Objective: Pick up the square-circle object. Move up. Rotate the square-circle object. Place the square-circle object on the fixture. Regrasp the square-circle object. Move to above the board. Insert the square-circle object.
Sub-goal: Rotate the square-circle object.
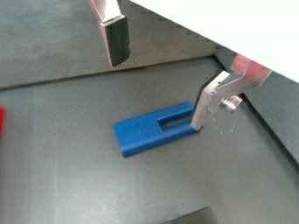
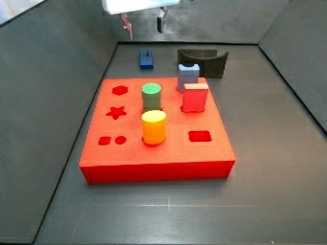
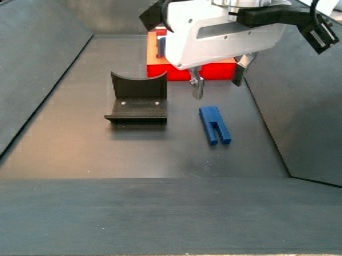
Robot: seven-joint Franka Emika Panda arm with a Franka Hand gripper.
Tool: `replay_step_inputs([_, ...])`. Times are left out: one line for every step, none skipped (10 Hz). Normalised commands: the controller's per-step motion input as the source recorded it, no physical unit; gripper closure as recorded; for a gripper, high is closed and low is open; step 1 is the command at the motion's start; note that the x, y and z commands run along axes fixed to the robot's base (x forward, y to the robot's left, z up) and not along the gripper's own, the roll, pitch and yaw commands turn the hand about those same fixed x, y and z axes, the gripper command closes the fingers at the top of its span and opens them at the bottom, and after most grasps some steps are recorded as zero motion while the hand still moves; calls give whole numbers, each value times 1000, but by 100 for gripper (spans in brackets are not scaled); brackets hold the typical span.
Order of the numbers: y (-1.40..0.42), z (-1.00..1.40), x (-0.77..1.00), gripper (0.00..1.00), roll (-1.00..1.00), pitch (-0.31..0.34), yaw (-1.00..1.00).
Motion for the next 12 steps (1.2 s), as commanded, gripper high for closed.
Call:
replay_step_inputs([4,-51,29,0,0,-1,1000])
replay_step_inputs([4,-49,30,0,0,-1,1000])
replay_step_inputs([4,-48,30,0,0,-1,1000])
replay_step_inputs([4,-46,31,0,0,-1,1000])
replay_step_inputs([4,-45,32,0,0,-1,1000])
replay_step_inputs([4,-44,32,0,0,-1,1000])
replay_step_inputs([4,-44,32,0,0,-2,1000])
replay_step_inputs([4,-43,32,0,0,-2,1000])
replay_step_inputs([4,-43,32,0,0,-2,1000])
replay_step_inputs([4,-42,32,0,0,-2,1000])
replay_step_inputs([4,-42,32,0,0,-2,1000])
replay_step_inputs([4,-41,32,0,0,-2,1000])
